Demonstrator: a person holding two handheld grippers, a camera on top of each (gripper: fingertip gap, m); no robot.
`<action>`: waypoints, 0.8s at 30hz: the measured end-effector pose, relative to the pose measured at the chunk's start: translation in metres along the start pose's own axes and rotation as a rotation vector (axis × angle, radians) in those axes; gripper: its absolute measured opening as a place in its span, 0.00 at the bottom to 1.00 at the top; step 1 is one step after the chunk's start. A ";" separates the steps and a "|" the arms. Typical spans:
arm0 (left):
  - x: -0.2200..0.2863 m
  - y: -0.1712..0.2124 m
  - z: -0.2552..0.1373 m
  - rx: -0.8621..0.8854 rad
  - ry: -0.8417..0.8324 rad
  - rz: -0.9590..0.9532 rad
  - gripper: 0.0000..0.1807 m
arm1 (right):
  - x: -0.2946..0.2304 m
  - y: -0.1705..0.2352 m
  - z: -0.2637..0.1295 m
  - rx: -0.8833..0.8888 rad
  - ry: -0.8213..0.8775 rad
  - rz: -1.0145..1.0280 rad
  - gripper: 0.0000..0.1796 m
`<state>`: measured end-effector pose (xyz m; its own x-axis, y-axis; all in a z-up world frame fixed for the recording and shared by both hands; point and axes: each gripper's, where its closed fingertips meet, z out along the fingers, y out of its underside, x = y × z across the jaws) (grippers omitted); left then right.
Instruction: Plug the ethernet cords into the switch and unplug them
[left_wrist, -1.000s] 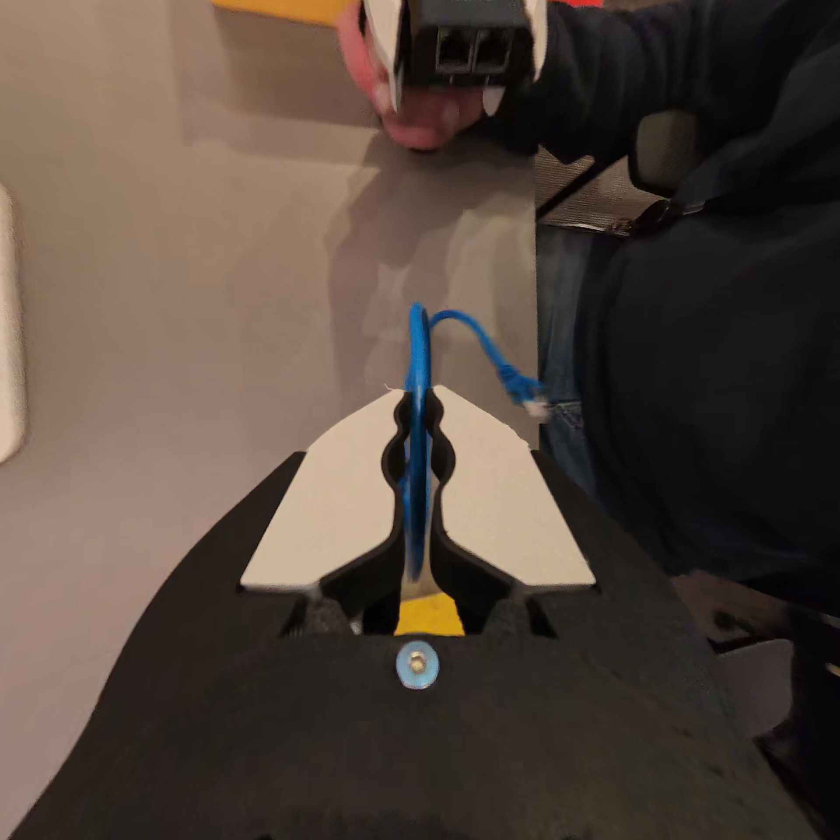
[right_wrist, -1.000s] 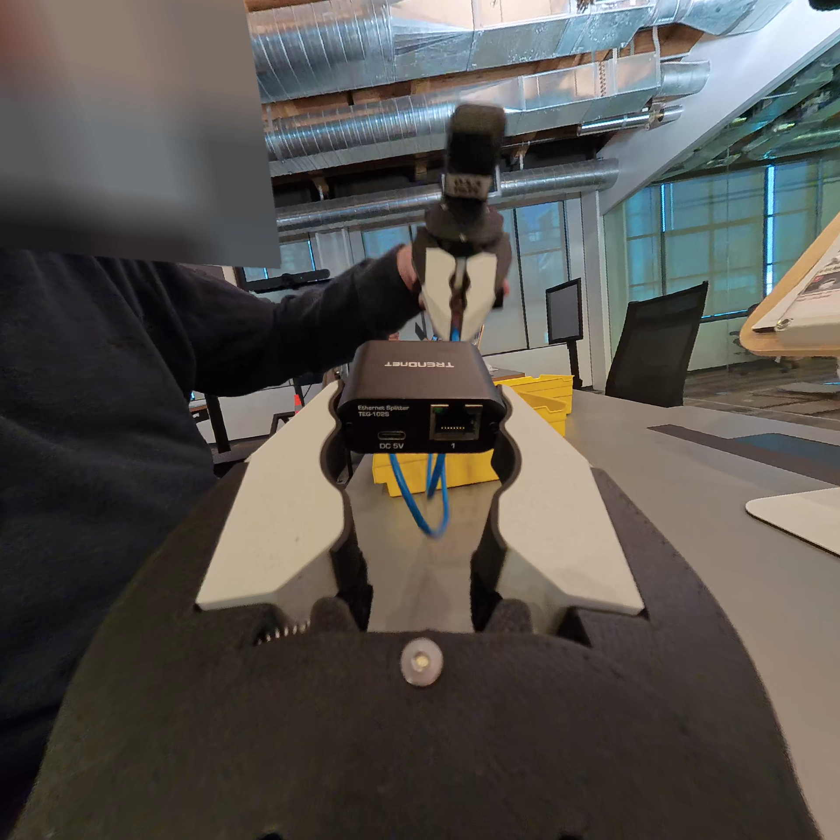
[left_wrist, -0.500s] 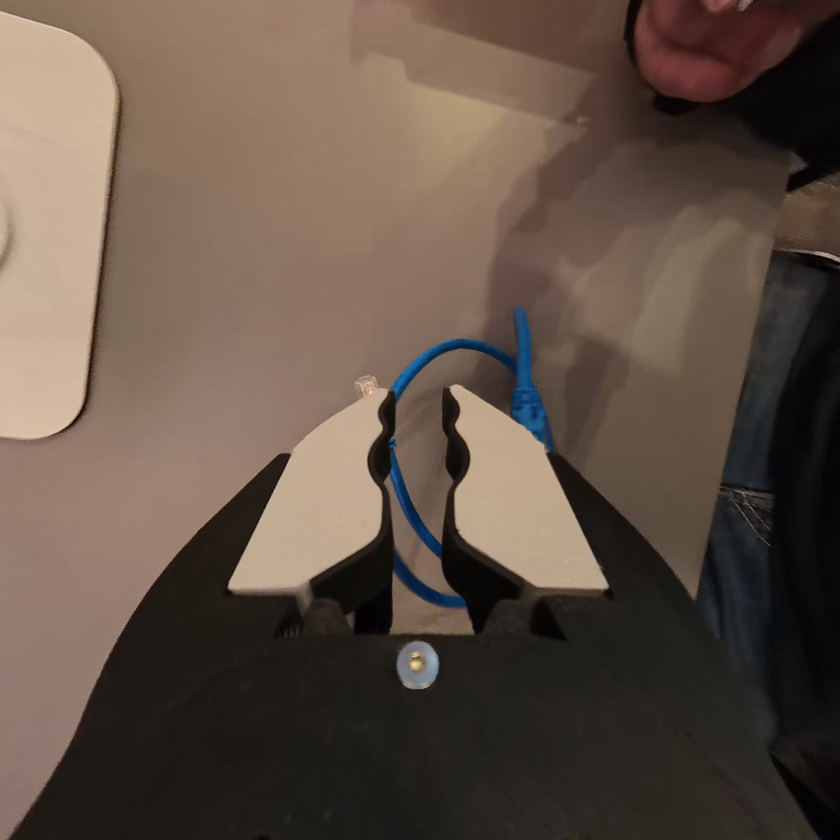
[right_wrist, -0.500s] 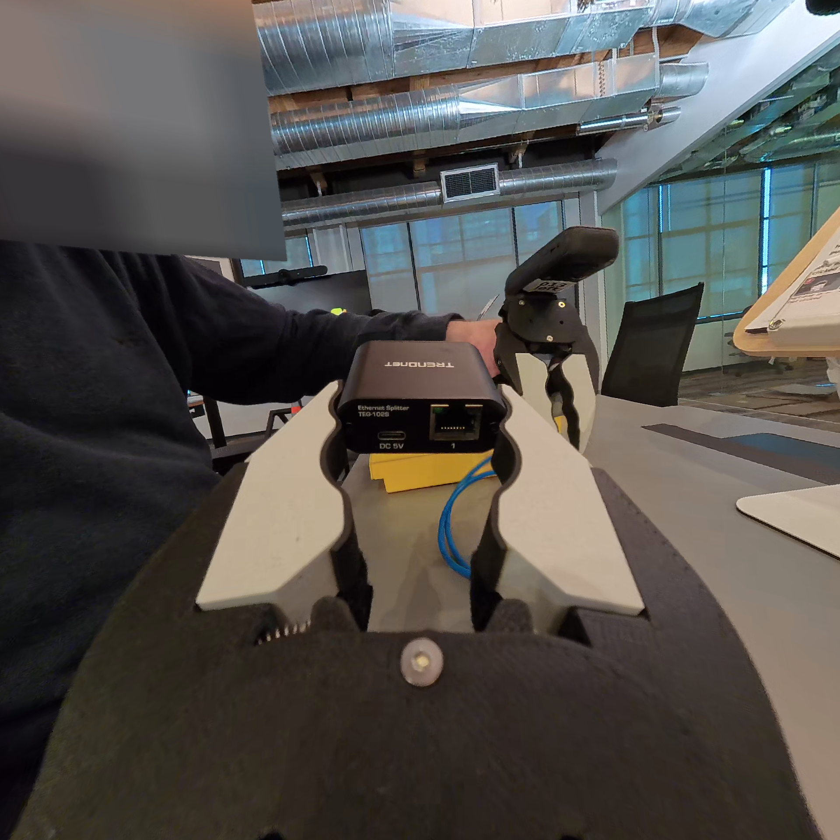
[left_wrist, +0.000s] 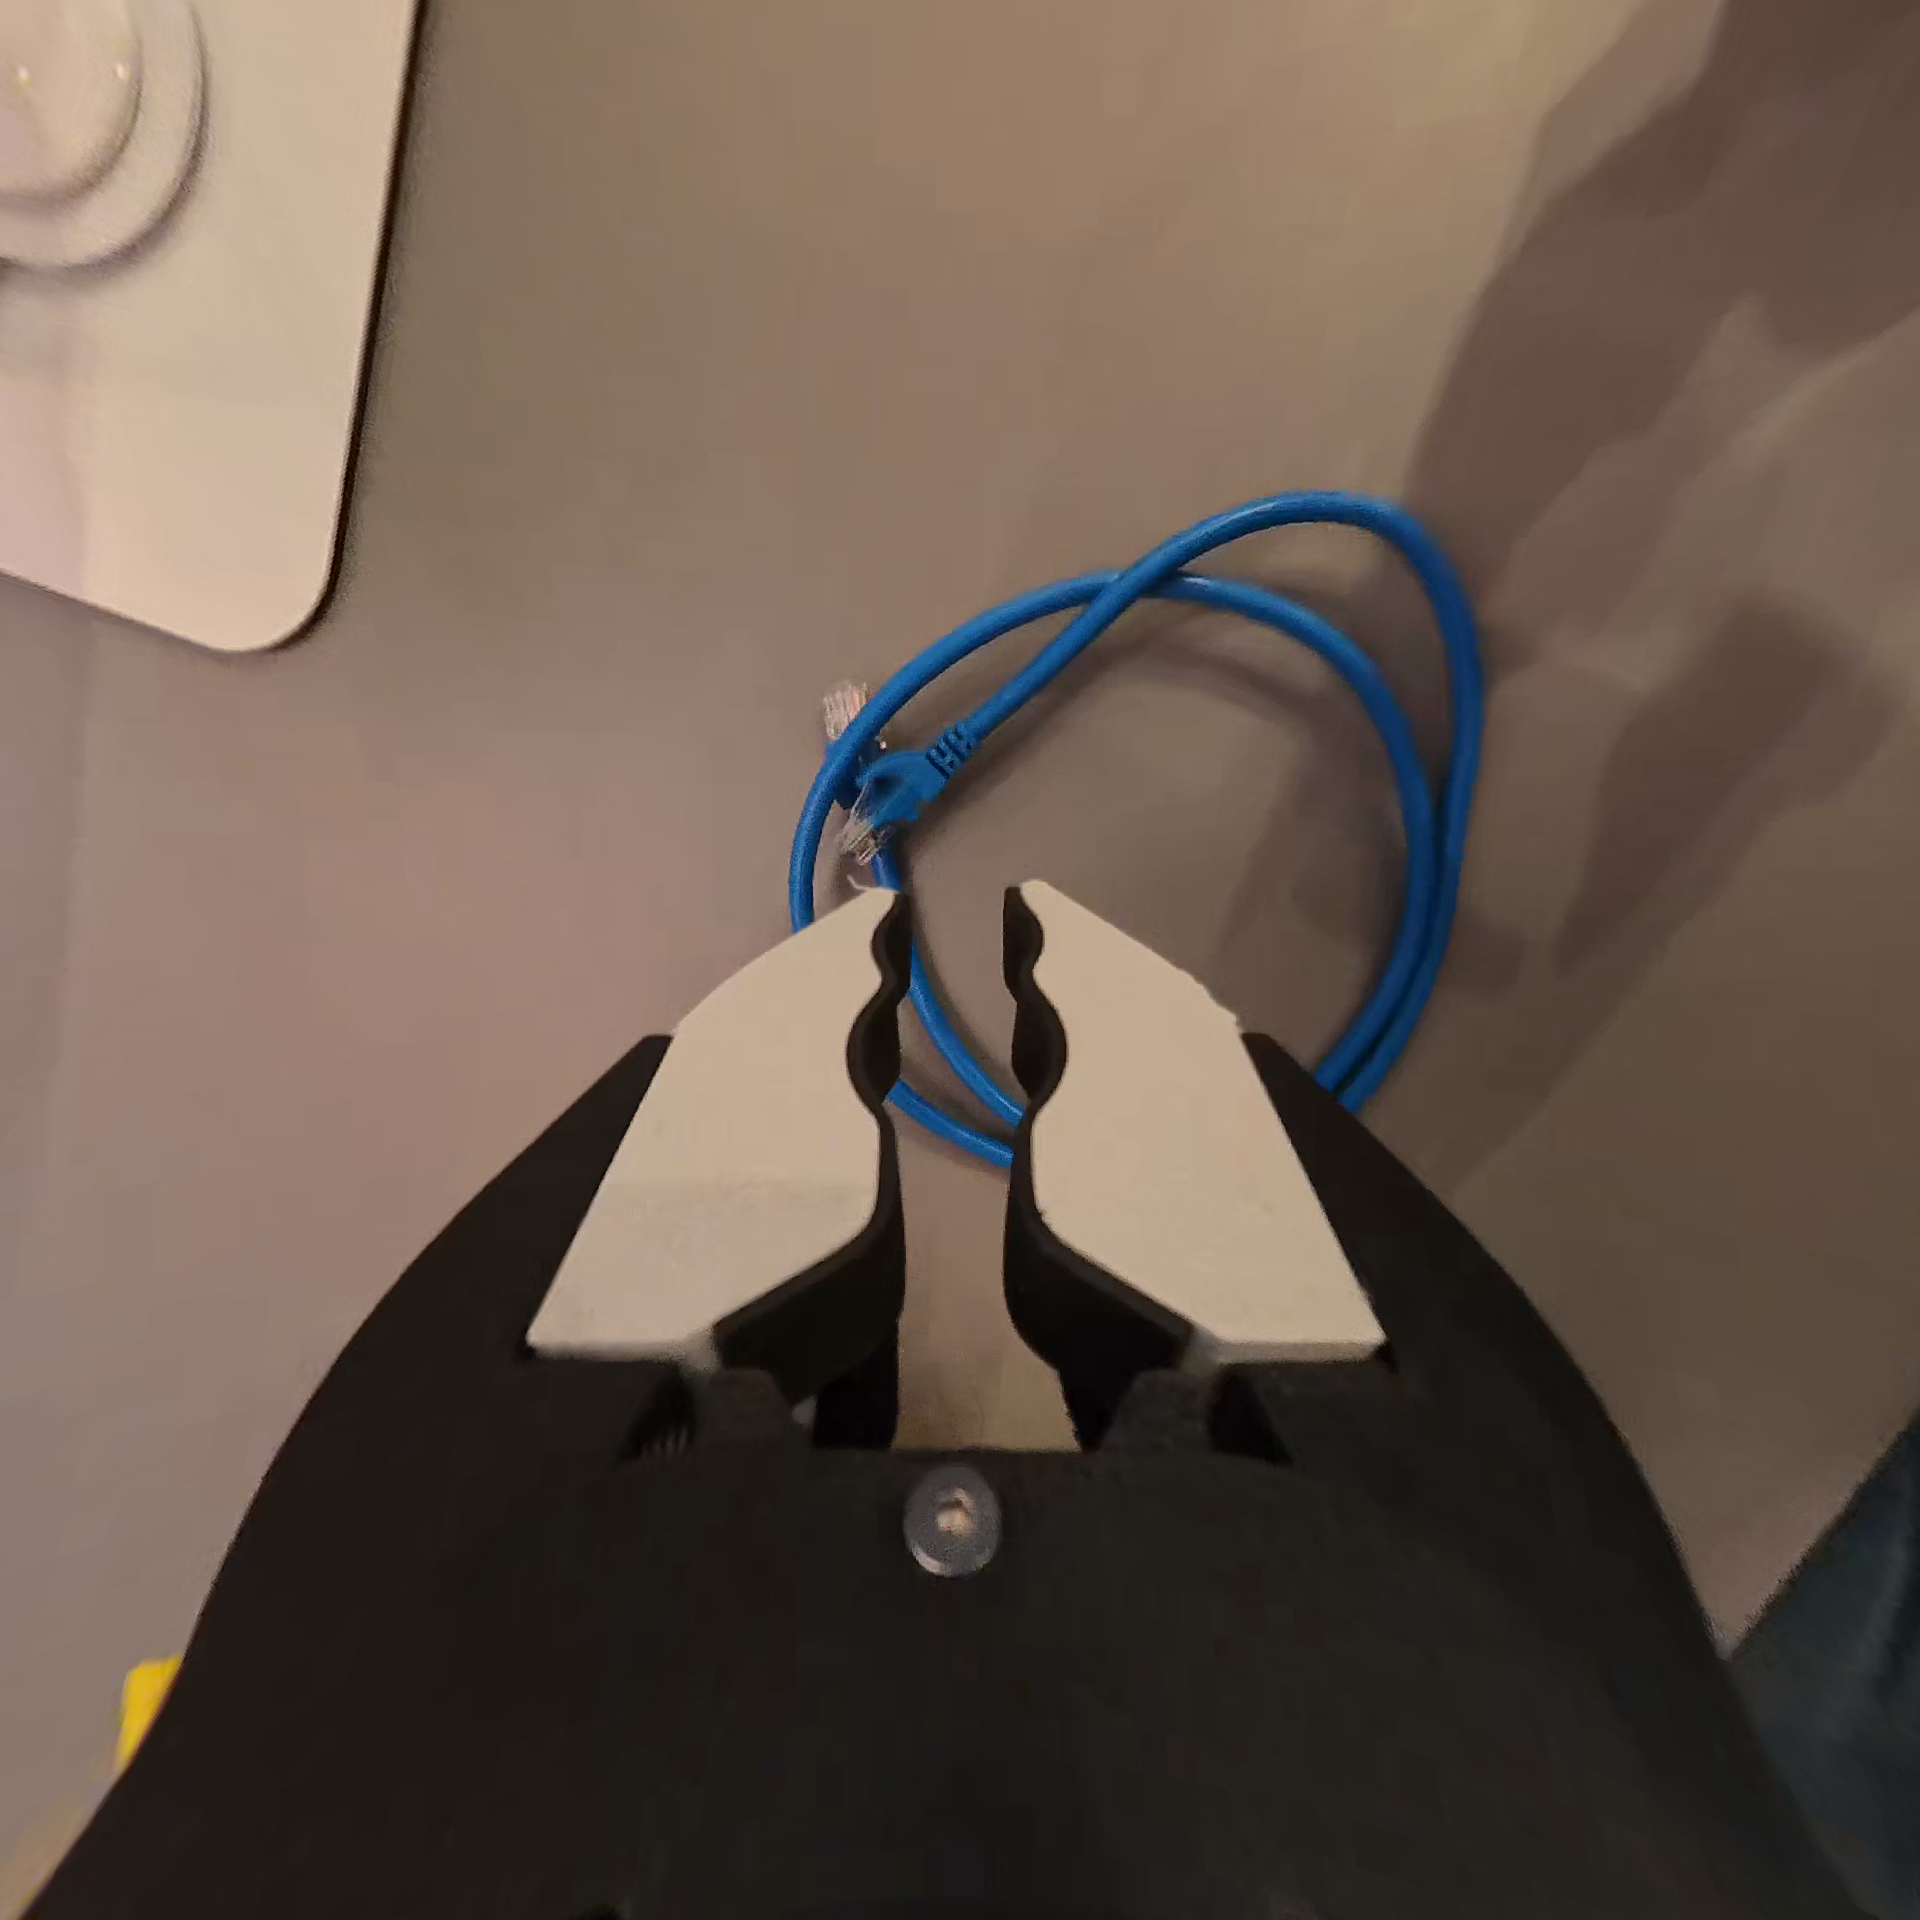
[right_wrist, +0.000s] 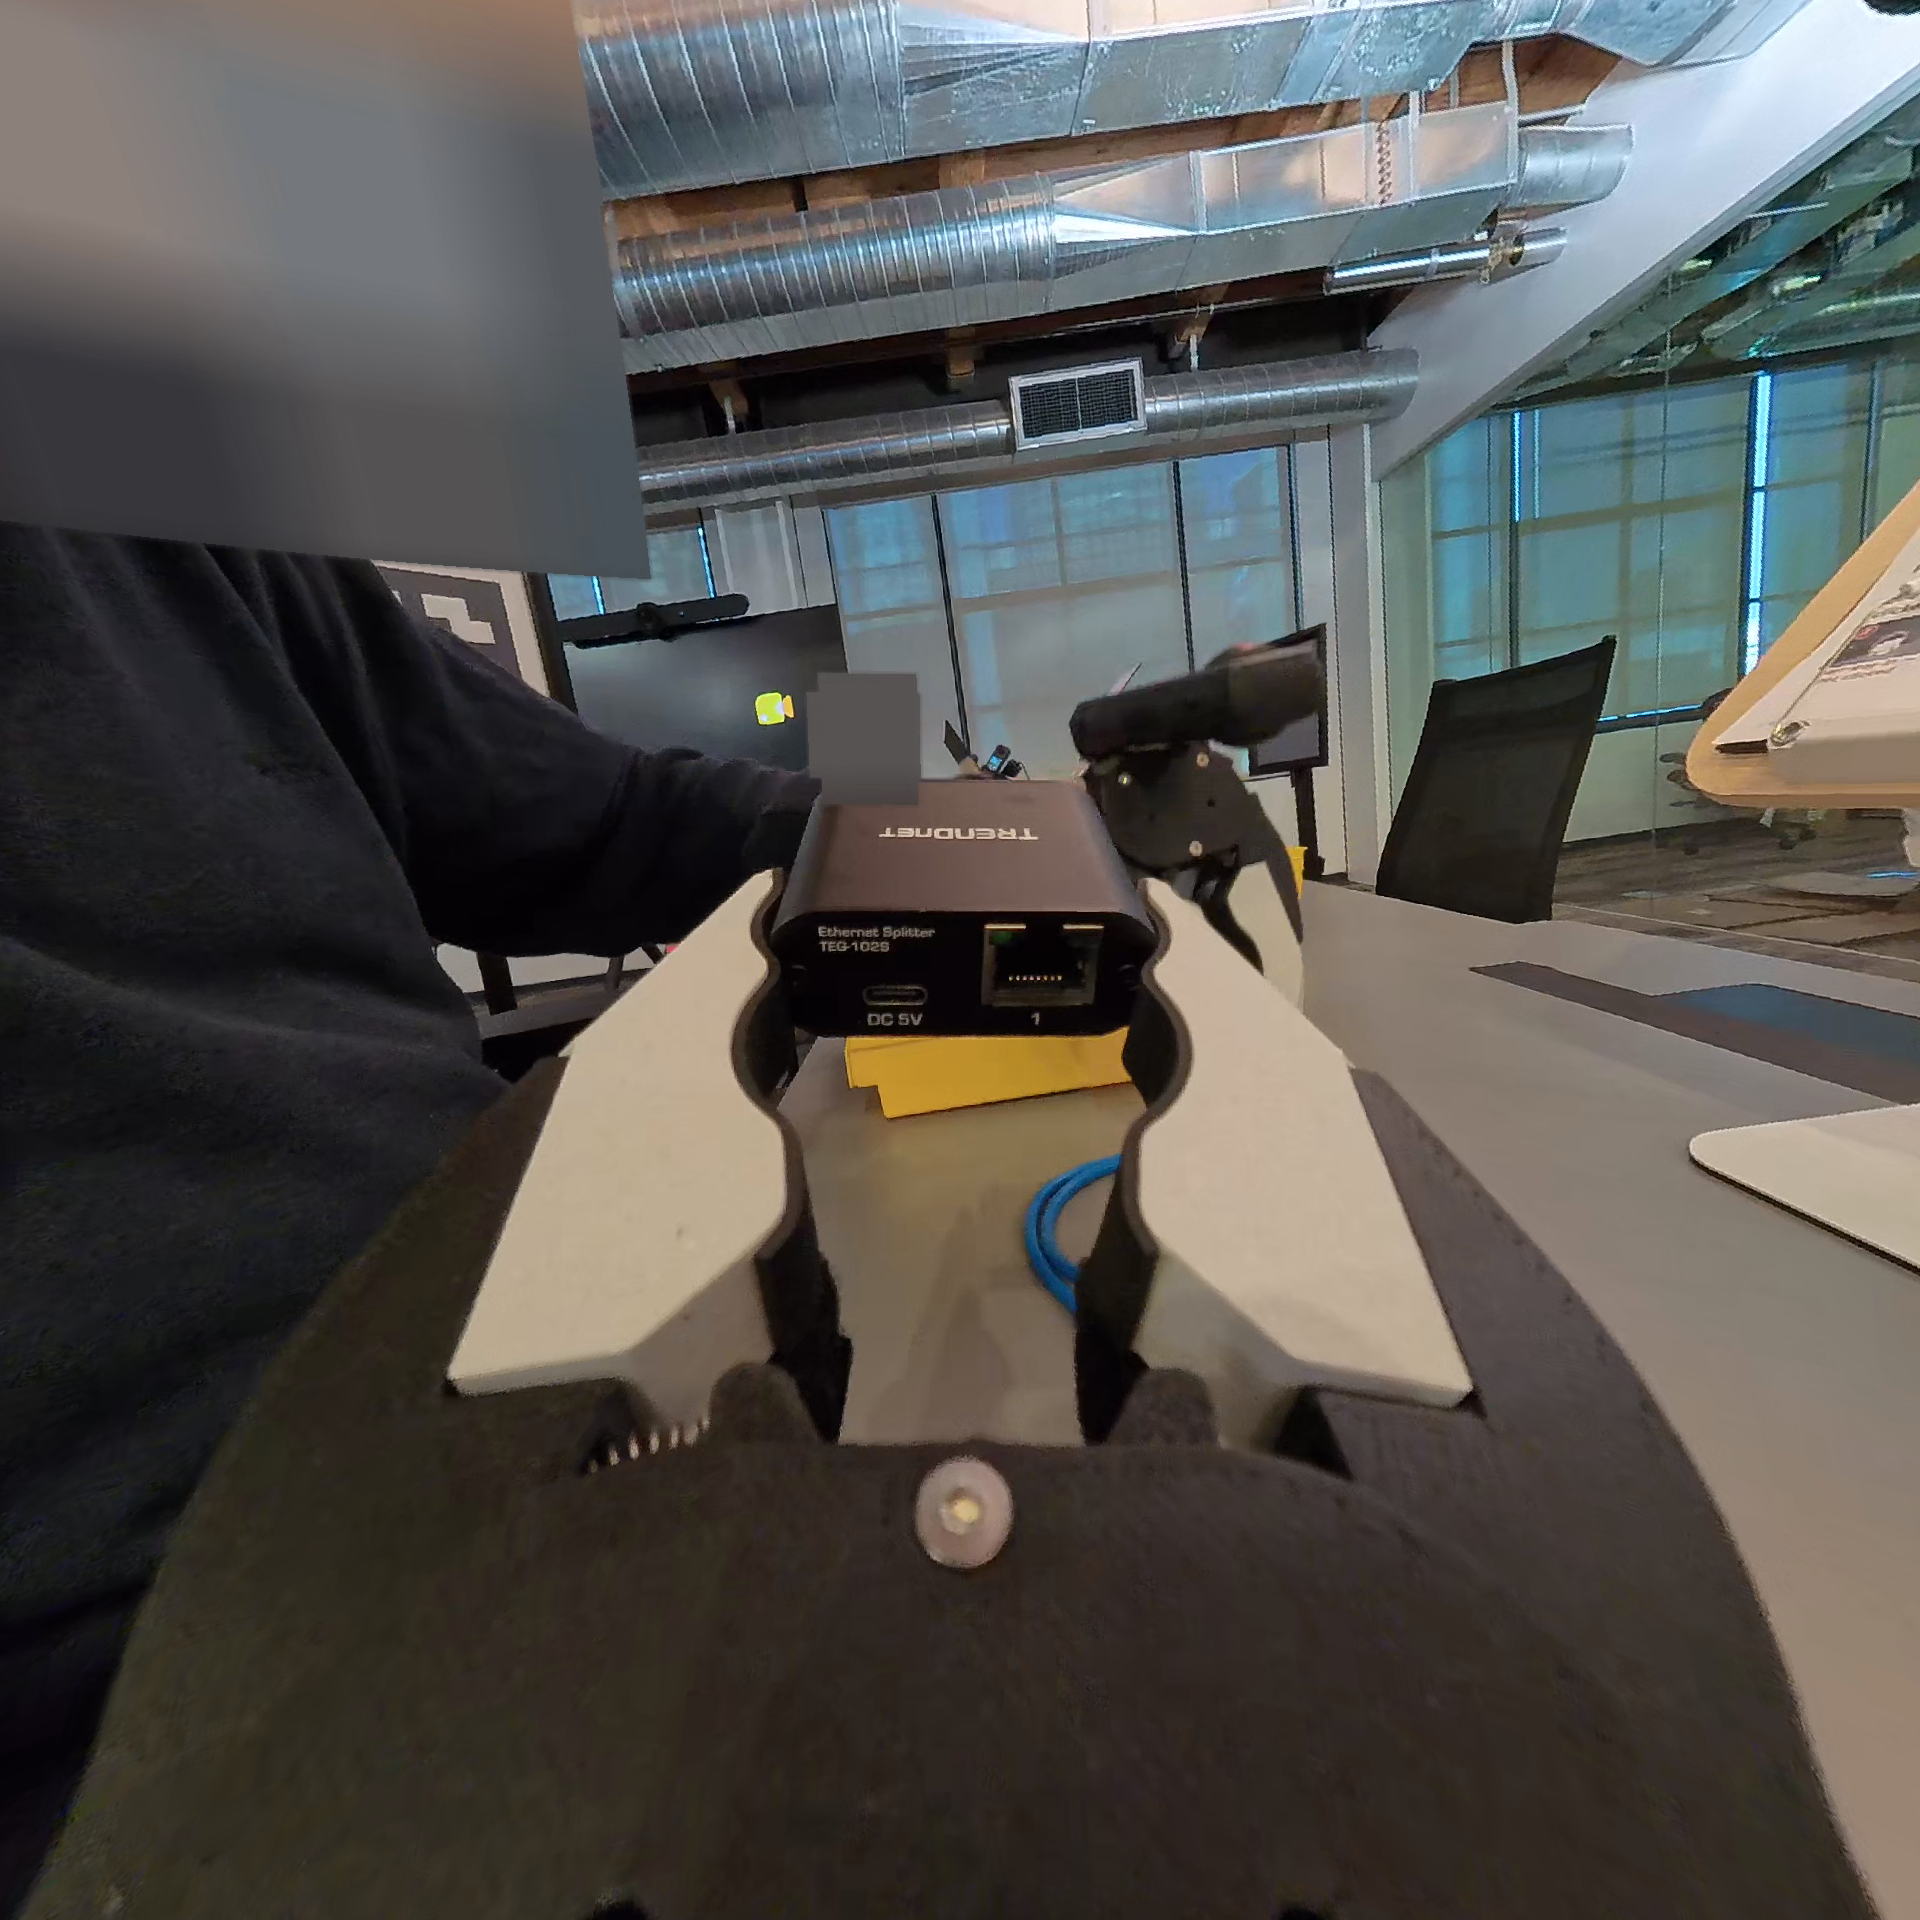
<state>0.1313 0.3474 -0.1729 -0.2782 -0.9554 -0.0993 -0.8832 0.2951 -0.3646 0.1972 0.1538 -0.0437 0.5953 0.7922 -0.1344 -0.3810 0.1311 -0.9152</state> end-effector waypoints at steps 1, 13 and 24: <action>0.001 0.001 0.005 0.002 -0.018 -0.016 0.10 | 0.000 0.000 0.000 0.001 0.000 -0.001 0.35; 0.008 -0.021 0.036 -0.063 -0.289 0.338 0.15 | -0.002 0.001 0.001 -0.006 -0.001 -0.012 0.35; 0.000 -0.024 0.044 -0.154 -0.419 0.581 0.03 | -0.003 -0.003 -0.001 0.001 -0.002 -0.025 0.35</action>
<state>0.1692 0.3397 -0.2045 -0.5773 -0.5604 -0.5939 -0.6886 0.7250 -0.0147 0.1967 0.1504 -0.0410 0.6035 0.7896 -0.1110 -0.3670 0.1515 -0.9178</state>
